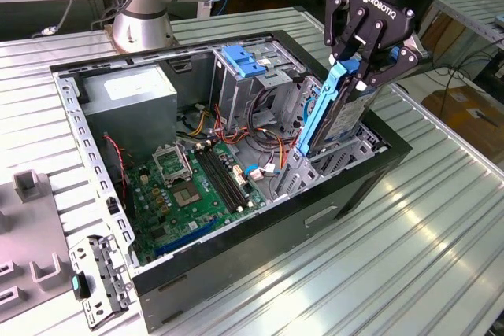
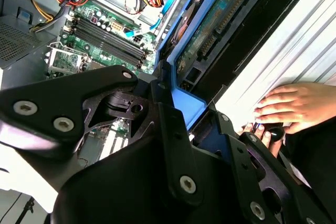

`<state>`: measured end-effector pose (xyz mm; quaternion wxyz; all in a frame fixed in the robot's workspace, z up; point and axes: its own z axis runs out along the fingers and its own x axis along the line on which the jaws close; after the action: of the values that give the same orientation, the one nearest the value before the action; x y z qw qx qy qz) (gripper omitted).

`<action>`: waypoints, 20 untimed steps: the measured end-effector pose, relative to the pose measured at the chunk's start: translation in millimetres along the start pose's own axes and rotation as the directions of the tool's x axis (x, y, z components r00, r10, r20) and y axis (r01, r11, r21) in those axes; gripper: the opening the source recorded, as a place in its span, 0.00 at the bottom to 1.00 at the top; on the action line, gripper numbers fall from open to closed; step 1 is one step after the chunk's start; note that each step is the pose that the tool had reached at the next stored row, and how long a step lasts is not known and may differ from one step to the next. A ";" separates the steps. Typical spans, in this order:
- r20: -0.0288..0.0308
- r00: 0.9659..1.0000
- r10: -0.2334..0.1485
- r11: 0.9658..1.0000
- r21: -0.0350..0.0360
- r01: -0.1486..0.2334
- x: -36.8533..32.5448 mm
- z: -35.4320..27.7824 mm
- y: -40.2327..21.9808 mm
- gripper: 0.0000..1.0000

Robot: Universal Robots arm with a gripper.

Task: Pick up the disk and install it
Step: 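Insert the disk into the insertion slot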

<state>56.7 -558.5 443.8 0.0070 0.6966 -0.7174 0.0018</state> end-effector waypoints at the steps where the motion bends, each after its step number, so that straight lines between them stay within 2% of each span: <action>1: 0.000 1.000 0.000 1.000 0.000 0.000 0.0 0.0 0.0 0.37; 5: 0.000 1.000 0.000 1.000 0.000 0.000 0.0 0.0 0.0 0.38; 6: 0.000 1.000 0.000 1.000 0.000 0.000 0.0 0.1 0.0 0.44; 7: 0.000 1.000 0.000 1.000 0.000 0.000 0.0 1.1 0.0 0.44; 8: 0.000 1.000 0.000 1.000 0.000 0.000 0.0 2.8 0.0 0.51; 12: 0.000 1.000 0.000 1.000 0.000 0.000 -0.1 11.6 -0.1 0.51; 13: 0.000 1.000 0.000 1.000 0.000 0.000 -0.2 15.0 -0.1 0.49; 14: 0.000 1.000 0.000 1.000 0.000 0.000 -0.2 19.1 -0.2 0.42; 18: 0.000 1.000 0.000 1.000 0.000 0.000 -0.3 26.6 -0.2 0.18; 20: 0.000 1.000 -0.001 1.000 0.000 0.001 -0.4 30.3 -0.2 0.18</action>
<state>56.8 -558.5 413.6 0.0071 0.6968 -0.7172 0.0019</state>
